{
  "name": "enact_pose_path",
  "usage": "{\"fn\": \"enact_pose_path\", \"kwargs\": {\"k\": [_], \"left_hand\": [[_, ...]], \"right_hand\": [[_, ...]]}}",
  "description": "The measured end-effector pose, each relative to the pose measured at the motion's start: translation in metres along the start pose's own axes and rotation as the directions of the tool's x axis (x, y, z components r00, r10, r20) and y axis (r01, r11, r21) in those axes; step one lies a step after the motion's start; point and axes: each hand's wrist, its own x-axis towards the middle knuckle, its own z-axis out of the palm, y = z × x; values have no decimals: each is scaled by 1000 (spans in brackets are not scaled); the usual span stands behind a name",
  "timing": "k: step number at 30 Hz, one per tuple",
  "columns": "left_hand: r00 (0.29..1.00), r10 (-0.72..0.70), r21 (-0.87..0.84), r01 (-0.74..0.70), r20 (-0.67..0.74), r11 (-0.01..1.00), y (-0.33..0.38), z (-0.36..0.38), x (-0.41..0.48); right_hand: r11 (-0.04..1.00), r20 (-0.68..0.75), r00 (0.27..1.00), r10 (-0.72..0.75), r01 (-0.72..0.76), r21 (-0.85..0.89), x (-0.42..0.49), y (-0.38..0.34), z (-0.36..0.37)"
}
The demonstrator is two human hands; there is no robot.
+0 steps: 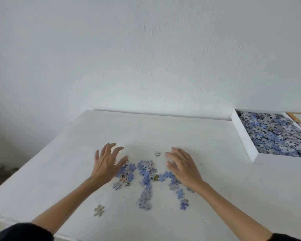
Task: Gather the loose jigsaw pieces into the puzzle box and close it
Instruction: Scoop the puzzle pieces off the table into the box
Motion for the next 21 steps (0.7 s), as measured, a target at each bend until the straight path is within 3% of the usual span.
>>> {"fn": "enact_pose_path", "kwargs": {"k": [2, 3, 7, 10, 13, 18, 21], "left_hand": [[985, -140, -22, 143, 96, 989, -19, 2, -15], [983, -141, -28, 146, 120, 989, -21, 5, -21], [983, 52, -27, -48, 176, 998, -6, 19, -23], [941, 229, -145, -198, 249, 969, 7, 21, -15], [920, 313, -305, -235, 238, 923, 8, 17, -6], [856, 444, -256, -381, 265, 888, 3, 16, -7], [801, 500, -367, -380, 329, 849, -3, 5, -9]], "right_hand": [[1000, -10, 1000, 17, -17, -3, -7, -8, 9], [1000, -11, 1000, 19, -19, 8, -10, -12, 13], [1000, 38, 999, -4, 4, -10, -13, -34, 24], [989, 9, 1000, -21, 20, 143, -9, -53, 23], [969, -63, 997, 34, -18, 245, -2, -59, 17], [998, 104, 994, -30, 24, 55, 7, -52, 20], [972, 115, 993, -29, 1, 236, -3, -58, 9]]}}
